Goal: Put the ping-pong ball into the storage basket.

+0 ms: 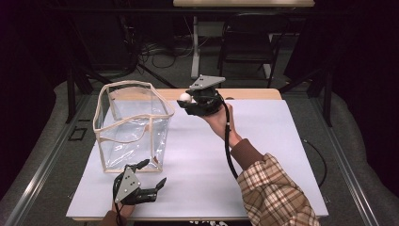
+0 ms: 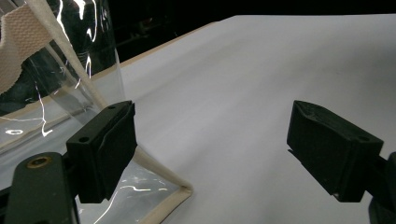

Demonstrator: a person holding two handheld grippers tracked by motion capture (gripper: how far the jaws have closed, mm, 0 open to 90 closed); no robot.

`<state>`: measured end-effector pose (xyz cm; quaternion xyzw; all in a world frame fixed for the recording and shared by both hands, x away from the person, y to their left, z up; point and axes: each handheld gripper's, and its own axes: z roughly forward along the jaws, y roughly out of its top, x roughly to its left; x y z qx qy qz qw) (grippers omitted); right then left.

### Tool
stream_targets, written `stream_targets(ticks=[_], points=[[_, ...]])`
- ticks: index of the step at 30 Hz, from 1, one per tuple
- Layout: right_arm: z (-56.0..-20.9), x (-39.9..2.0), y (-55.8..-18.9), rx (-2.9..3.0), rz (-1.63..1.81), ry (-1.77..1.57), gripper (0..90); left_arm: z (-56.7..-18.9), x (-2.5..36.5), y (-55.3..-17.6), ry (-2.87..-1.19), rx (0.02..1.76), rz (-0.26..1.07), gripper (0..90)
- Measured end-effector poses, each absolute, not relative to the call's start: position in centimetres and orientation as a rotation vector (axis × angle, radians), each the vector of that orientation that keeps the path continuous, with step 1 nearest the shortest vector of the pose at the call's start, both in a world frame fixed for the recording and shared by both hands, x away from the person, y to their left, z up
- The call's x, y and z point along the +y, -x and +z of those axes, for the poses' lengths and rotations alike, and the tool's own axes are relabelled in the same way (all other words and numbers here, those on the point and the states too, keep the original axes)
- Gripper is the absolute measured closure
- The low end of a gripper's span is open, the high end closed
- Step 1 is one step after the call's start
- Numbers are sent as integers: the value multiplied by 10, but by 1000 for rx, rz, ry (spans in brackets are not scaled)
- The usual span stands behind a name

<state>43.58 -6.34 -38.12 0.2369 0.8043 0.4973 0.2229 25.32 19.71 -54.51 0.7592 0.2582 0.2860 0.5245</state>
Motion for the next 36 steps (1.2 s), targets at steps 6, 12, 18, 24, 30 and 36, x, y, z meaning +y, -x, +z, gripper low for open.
stream_targets(ticks=[6,12,18,24,30,36], points=[[-380,-59,-438,2227,1372,-654,511,-545,197,-253,-1818,616,684,159],[-378,-55,-439,2231,1368,-646,511,-545,197,-253,-1815,616,687,159],[-376,-50,-440,2234,1365,-640,511,-545,197,-253,-1815,616,686,159],[-375,-46,-442,2243,1356,-631,510,-545,197,-253,-1817,614,687,159],[-374,-40,-444,2250,1351,-630,511,-544,198,-253,-1814,618,686,159],[-374,-35,-445,2257,1349,-621,511,-544,197,-253,-1815,617,686,159]])
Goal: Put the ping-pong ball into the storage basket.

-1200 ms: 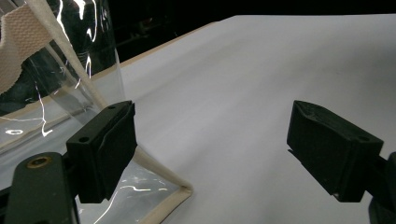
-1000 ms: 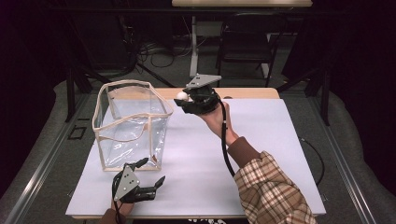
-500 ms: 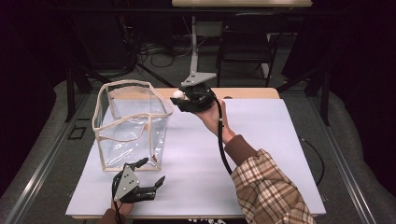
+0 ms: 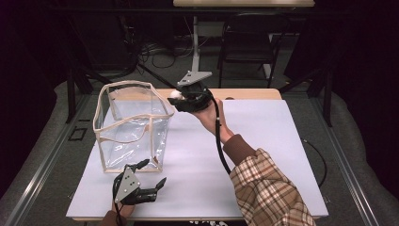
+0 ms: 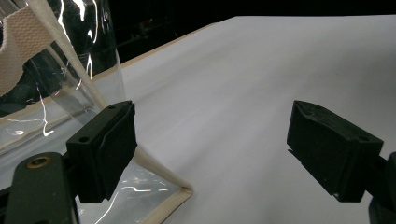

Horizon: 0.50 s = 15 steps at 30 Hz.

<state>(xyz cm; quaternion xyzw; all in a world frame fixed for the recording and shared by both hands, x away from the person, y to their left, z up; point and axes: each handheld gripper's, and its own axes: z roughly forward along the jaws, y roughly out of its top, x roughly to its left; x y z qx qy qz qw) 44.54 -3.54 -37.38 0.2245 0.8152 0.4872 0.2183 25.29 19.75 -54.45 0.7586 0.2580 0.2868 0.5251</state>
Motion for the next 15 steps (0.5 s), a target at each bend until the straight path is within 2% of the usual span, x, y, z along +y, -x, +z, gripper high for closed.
stream_targets(ticks=[15], points=[[-372,-23,-452,2278,1333,-615,510,-544,198,-253,-1813,616,686,159]])
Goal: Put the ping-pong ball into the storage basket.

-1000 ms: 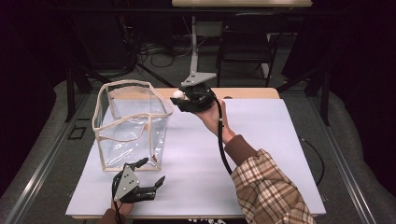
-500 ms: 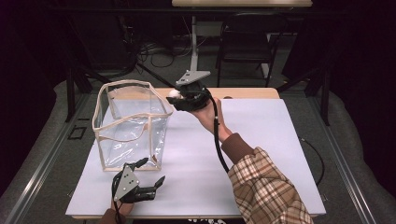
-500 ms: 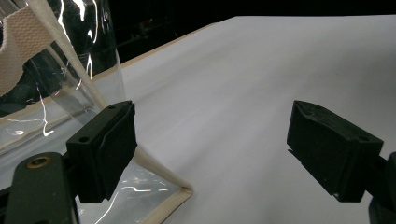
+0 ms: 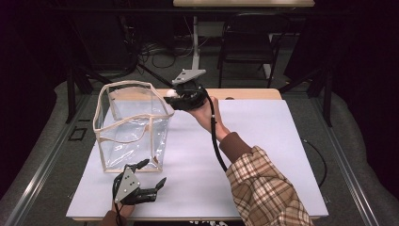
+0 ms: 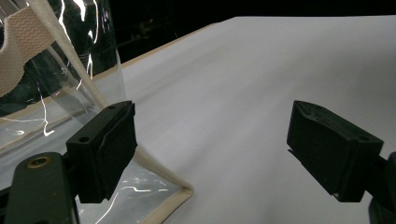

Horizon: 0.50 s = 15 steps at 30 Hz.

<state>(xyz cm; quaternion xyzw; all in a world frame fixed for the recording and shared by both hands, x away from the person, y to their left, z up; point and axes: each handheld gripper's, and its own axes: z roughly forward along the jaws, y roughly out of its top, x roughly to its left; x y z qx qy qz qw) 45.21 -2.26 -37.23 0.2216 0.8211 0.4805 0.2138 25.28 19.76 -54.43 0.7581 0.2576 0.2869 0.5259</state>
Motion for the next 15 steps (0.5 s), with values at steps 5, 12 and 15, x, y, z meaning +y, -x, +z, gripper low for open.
stream_targets(ticks=[5,12,15], points=[[-372,-18,-453,2283,1329,-608,510,-544,197,-253,-1813,617,685,159],[-371,-14,-455,2291,1321,-607,510,-544,197,-253,-1815,616,686,159],[-370,-10,-456,2297,1314,-604,510,-544,197,-253,-1815,617,686,159]])
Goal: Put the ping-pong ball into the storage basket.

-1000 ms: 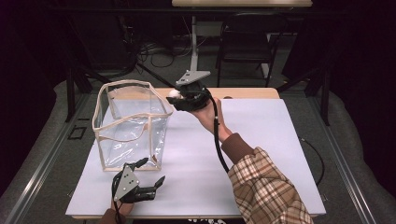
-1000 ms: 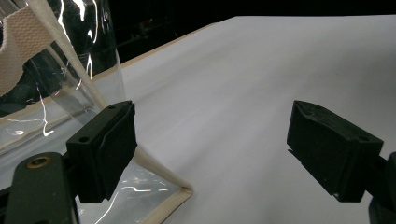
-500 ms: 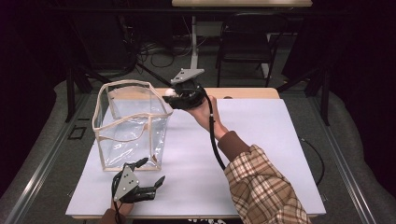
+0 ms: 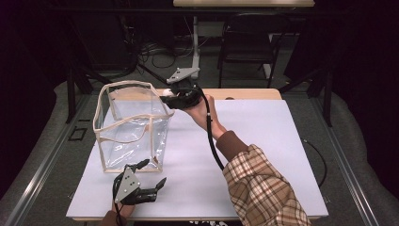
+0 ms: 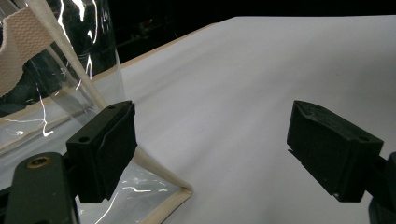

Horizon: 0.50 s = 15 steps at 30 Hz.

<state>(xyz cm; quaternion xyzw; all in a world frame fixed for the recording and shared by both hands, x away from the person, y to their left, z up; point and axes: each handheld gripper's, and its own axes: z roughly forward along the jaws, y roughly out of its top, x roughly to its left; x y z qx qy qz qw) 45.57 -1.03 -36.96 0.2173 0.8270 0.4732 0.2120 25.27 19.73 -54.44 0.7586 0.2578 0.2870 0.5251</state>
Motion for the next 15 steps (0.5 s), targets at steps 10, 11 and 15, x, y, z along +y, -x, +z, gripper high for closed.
stream_targets(ticks=[10,11,15], points=[[-371,-4,-456,2313,1299,-590,510,-544,197,-253,-1815,616,685,159],[-371,-4,-457,2317,1296,-590,511,-545,197,-253,-1815,615,686,159],[-371,-2,-458,2321,1293,-592,511,-545,197,-253,-1815,614,683,159]])
